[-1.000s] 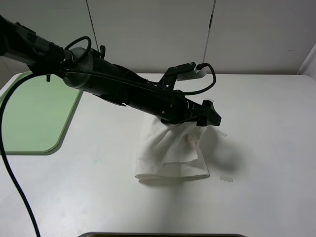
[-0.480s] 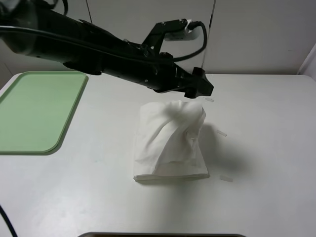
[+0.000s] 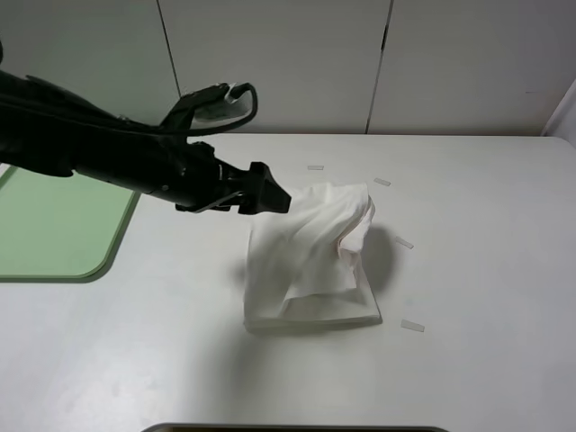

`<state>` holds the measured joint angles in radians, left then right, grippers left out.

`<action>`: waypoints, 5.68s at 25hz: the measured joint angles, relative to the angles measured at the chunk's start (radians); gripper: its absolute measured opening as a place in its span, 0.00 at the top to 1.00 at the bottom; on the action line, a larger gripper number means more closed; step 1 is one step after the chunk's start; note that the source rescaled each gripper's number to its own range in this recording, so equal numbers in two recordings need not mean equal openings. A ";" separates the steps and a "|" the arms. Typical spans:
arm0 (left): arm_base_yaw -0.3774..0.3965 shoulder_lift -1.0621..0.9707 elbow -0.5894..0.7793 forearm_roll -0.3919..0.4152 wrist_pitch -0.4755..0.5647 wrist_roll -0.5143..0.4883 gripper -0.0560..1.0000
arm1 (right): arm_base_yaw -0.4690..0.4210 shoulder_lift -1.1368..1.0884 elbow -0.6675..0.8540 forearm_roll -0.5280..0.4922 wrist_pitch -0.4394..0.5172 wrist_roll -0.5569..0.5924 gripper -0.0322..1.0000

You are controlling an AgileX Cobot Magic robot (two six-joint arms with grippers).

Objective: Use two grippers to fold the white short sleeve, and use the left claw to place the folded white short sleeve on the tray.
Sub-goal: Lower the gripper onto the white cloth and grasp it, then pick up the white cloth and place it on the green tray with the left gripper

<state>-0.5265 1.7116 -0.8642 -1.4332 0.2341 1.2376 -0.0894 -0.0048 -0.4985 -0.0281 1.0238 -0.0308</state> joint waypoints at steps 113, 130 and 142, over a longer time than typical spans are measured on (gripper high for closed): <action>0.960 0.035 -0.025 0.794 0.169 -0.306 0.80 | 0.000 0.000 0.000 0.004 0.000 0.000 0.00; 1.003 0.035 -0.031 0.813 0.181 -0.306 0.81 | 0.000 0.000 0.000 0.004 0.000 0.000 0.00; 1.042 0.035 -0.031 0.814 0.164 -0.306 0.59 | 0.000 0.000 0.000 0.004 0.000 0.000 0.00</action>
<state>0.5152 1.7466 -0.8948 -0.6188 0.3978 0.9313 -0.0894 -0.0048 -0.4985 -0.0242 1.0238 -0.0308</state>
